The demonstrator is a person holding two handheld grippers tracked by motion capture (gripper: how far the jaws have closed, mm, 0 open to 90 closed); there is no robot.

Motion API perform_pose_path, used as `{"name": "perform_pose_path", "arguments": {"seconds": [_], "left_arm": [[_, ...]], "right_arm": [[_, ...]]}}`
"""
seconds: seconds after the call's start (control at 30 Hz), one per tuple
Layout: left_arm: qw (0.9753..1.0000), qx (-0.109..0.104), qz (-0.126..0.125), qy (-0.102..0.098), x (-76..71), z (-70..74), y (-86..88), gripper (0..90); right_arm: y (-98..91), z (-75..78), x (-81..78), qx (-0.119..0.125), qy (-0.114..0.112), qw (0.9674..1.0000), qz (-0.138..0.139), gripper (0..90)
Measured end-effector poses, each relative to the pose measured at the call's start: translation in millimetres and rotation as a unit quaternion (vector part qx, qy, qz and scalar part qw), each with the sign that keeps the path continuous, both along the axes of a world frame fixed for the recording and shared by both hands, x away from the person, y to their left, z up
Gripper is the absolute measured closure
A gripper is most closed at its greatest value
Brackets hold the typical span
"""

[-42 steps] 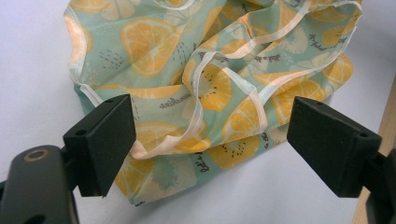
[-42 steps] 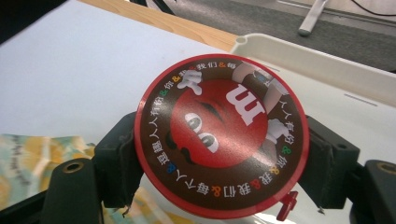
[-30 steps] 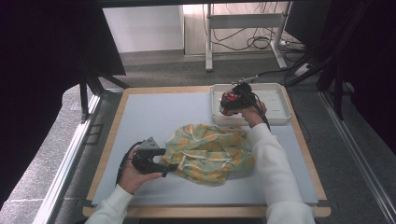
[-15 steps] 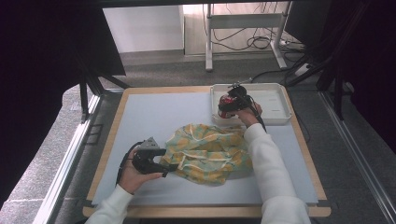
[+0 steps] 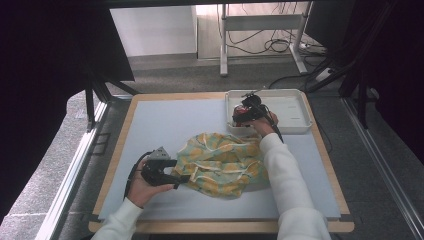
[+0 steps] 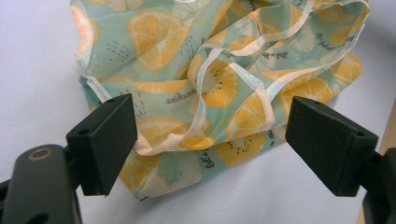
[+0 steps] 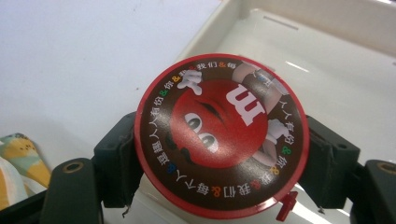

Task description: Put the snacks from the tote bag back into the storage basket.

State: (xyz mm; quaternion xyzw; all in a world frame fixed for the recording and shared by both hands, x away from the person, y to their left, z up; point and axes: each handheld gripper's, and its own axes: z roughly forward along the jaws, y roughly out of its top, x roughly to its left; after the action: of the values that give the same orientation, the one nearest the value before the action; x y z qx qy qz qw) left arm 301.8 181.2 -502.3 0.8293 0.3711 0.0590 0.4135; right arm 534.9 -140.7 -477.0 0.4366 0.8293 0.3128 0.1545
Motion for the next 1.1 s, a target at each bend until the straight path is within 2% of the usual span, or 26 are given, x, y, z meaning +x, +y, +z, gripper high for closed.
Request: {"name": "perform_pose_path", "arguments": {"seconds": [0.13, 0.23, 0.33, 0.47, 0.57, 0.77, 0.83, 0.93, 1.1], "left_arm": [[1.0000, -0.001, 0.001, 0.002, 0.3, 0.0, 0.4, 16.9], [1.0000, 0.000, 0.000, 0.001, 0.2, 0.0, 0.2, 16.9], [1.0000, 0.000, 0.001, 0.002, 0.3, -0.1, 0.4, 16.8], [1.0000, -0.001, 0.005, 0.003, 0.5, -0.2, 1.4, 16.8], [1.0000, -0.001, 0.008, 0.003, 0.7, 0.0, 1.8, 16.8], [0.9999, -0.004, 0.011, 0.003, 0.9, 1.1, 2.3, 17.0], [0.9999, -0.002, 0.011, 0.001, 0.9, 1.2, 3.0, 17.1], [0.9999, -0.005, 0.016, 0.000, 0.7, 1.4, 4.3, 17.1], [0.9997, -0.009, 0.021, -0.005, 0.1, 2.4, 5.6, 17.2]], "right_arm": [[-0.1, -2.5, 0.8, 0.000, 0.004, 1.0000, 0.002, 25.2], [-0.9, -2.7, 0.3, 0.005, 0.005, 1.0000, -0.001, 19.3], [-2.4, 1.2, -2.2, 0.010, -0.007, 0.9998, -0.014, 13.1], [-8.1, 10.8, -8.7, 0.031, -0.020, 0.9991, -0.022, 12.5], [-13.2, 18.3, -16.8, 0.043, -0.032, 0.9984, -0.019, 12.9], [-27.1, 29.5, -42.4, 0.082, -0.052, 0.9953, -0.005, 18.9], [-33.0, 31.8, -54.4, 0.088, -0.057, 0.9945, 0.000, 20.1], [-41.4, 33.7, -71.2, 0.090, -0.066, 0.9937, 0.006, 21.0], [-58.1, 34.6, -109.4, 0.089, -0.080, 0.9927, 0.016, 22.7]]}}
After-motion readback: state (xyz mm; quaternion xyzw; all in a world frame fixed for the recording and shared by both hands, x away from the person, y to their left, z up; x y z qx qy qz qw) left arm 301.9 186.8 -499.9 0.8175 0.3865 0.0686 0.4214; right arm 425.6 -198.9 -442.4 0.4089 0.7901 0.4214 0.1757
